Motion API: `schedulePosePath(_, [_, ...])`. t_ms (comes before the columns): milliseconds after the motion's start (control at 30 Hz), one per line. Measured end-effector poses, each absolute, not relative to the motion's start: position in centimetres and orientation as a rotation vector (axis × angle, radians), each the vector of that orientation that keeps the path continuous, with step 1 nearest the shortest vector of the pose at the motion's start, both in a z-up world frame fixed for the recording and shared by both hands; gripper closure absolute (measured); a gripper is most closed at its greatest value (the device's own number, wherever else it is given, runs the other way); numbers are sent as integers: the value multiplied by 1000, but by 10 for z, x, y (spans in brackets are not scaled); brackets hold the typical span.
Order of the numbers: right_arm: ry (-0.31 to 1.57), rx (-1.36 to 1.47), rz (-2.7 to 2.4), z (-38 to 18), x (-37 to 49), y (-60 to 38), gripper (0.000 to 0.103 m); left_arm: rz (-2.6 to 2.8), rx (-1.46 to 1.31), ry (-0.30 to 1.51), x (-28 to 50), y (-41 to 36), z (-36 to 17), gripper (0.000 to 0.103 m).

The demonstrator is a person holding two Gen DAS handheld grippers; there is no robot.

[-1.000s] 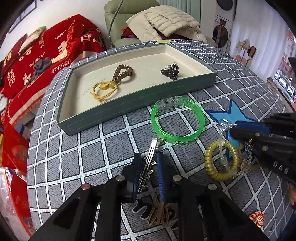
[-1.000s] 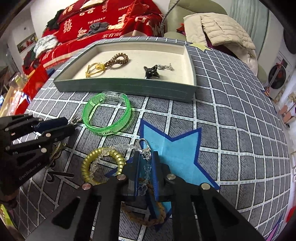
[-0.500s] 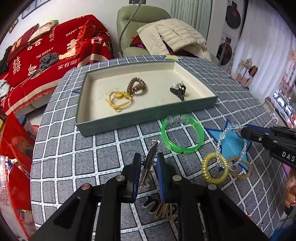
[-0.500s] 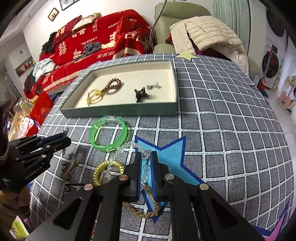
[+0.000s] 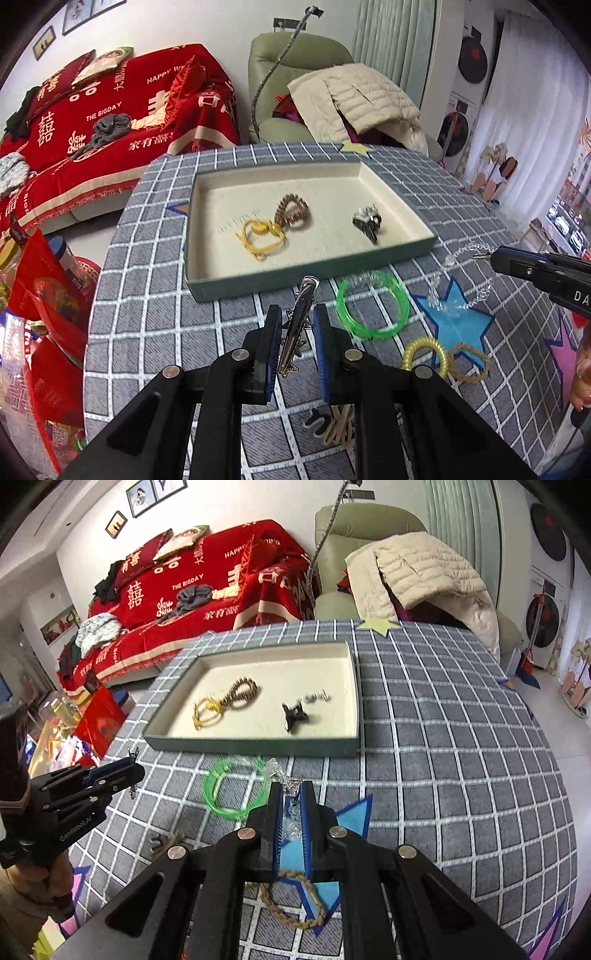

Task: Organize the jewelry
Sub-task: 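Carry the barrette and crystal bracelet over the tray with both tools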

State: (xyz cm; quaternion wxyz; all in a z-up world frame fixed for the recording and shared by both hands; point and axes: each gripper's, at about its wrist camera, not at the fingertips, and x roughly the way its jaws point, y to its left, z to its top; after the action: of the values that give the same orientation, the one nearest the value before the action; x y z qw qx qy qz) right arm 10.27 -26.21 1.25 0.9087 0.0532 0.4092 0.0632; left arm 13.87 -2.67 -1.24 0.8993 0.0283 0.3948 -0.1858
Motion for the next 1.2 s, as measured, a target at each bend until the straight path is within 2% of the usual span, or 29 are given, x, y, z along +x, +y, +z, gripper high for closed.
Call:
schedulePosePath(567, [799,114,207,39,170,-238,93,-291,-2,795,210,-18,2,65])
schedulePosePath(1200, [873,188,133,-12,286,-253,93,-200,78,840,303,-48,-32,65])
